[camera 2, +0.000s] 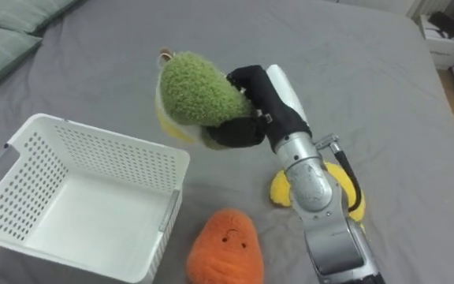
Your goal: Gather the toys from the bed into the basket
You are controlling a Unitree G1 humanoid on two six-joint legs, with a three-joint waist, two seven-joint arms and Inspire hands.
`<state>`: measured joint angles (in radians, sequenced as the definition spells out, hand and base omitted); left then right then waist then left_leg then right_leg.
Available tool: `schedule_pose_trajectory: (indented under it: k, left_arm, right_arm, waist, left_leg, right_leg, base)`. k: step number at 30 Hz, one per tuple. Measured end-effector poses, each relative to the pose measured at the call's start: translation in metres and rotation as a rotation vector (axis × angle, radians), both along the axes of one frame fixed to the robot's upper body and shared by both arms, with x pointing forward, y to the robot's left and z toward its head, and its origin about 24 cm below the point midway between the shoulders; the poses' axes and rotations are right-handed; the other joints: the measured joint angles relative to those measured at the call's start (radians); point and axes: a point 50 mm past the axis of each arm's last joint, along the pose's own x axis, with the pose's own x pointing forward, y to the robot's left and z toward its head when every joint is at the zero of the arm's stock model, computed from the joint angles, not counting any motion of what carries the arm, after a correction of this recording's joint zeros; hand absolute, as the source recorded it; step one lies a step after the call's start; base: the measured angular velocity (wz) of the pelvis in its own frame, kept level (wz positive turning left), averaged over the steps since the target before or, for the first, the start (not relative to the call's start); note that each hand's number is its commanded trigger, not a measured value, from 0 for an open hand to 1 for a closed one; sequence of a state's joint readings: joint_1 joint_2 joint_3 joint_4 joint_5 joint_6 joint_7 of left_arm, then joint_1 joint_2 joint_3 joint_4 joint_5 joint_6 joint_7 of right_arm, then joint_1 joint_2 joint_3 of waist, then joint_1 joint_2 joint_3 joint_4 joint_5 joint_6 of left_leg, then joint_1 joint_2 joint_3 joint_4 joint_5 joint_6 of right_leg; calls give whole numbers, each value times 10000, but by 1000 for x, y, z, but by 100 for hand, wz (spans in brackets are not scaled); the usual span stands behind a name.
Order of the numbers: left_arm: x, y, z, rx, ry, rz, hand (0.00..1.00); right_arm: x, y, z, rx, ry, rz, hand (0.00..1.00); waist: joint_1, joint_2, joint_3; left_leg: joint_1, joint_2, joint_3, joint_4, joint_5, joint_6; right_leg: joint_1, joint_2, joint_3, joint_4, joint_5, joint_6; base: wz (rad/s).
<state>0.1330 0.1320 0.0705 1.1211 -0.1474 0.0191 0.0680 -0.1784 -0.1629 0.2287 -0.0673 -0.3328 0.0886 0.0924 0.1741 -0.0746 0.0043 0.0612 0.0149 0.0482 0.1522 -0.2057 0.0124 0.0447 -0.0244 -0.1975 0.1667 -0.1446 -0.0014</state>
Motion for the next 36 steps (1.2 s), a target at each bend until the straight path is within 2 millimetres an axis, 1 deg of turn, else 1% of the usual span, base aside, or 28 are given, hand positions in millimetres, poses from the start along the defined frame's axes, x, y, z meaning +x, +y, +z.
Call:
schedule_pose_trajectory:
  k: [1,3,4,6,8,10,12,14,20,21,22,23,24,25,27,36]
  left_arm:
    - [1,0,0,-4,-17,-16,0]
    - [4,-1,0,21,-66,-95,0]
    - [5,-1,1,33,-93,-108,0]
    - [11,-1,1,120,-202,-236,0]
    - [13,-3,1,94,-230,-393,0]
    - [16,-4,2,86,-263,-585,0]
    - [18,-5,2,75,-278,-755,0]
    - [20,-7,1,21,-312,-767,0]
    - [22,-10,1,-47,-373,-777,0]
    - [22,-9,1,-36,-370,-781,0]
    - [22,-9,1,-34,-368,-787,0]
    - [22,-9,1,-36,-365,-810,0]
    - [22,-9,1,-27,-358,-857,0]
    - [22,-9,1,-26,-356,-868,0]
    - [23,-10,1,-25,-355,-903,0]
    - [24,-10,2,-2,-357,-1095,0]
  right_arm:
    - [0,1,0,-4,1,56,100]
    - [1,9,2,-49,29,418,100]
    - [0,11,1,-40,56,495,100]
    - [-1,16,0,20,179,651,100]
    - [-1,21,0,-8,203,850,100]
    - [-2,25,0,-30,218,1039,100]
    - [0,33,6,-68,33,1370,100]
    - [0,39,8,-10,-49,1537,100]
    - [-5,54,2,-494,406,2396,99]
    - [-6,57,1,-558,524,2598,74]
    - [-7,59,1,-582,561,2685,59]
    - [-8,61,0,-590,606,2802,51]
    - [-8,63,0,-589,619,2884,5]
    - [-9,64,0,-594,627,2931,0]
    - [-11,67,-2,-647,684,3128,0]
    - [-10,67,-5,-711,837,3152,0]
  waist:
    - [26,-7,12]
    - [175,-46,81]
    - [210,-60,88]
    - [340,-106,66]
    - [485,-93,73]
    - [553,-81,79]
    - [561,-46,103]
    - [660,-30,105]
    - [823,-3,110]
    - [831,9,107]
    - [832,17,105]
    - [832,36,104]
    - [843,42,103]
    - [842,45,103]
    - [839,49,101]
    - [919,39,96]
  left_leg:
    - [0,-4,-8,0,1,2]
    - [-9,-17,-63,-14,6,6]
    - [-27,-17,-87,-12,7,6]
    - [-123,-33,-118,-5,15,11]
    - [-149,-50,-118,0,20,17]
    - [-164,-57,-141,9,24,23]
    - [-167,-69,-206,32,35,32]
    - [-158,-75,-184,43,40,34]
    - [-168,-76,-179,58,40,34]
    - [-172,-77,-199,63,40,34]
    - [-175,-80,-223,69,41,34]
    - [-183,-85,-241,81,42,36]
    - [-187,-89,-242,84,48,36]
    - [-187,-90,-241,84,50,36]
    - [-188,-92,-248,84,56,36]
    - [-212,-99,-256,84,62,37]
  right_leg:
    - [6,-6,-19,-4,0,0]
    - [3,-14,-25,-5,-1,1]
    - [-8,-14,-26,-5,-1,1]
    - [-99,-27,-40,3,0,1]
    - [-117,-44,-70,-3,0,1]
    - [-116,-53,-112,-7,0,1]
    - [-107,-66,-173,-9,0,1]
    - [-107,-69,-175,-10,0,1]
    - [-106,-72,-187,-7,0,1]
    - [-104,-76,-200,-5,0,1]
    - [-102,-80,-216,-3,0,1]
    - [-97,-86,-242,-2,0,1]
    - [-97,-89,-248,-1,0,0]
    - [-97,-90,-249,-1,0,1]
    - [-97,-93,-263,0,0,0]
    - [-99,-100,-322,-3,0,0]
  base:
    - [9]
    - [0]
    - [0]
    - [2]
    - [0]
    - [6]
    - [5]
    - [0]
    - [0]
    - [0]
    - [0]
    - [0]
    - [0]
    - [0]
    - [0]
    - [0]
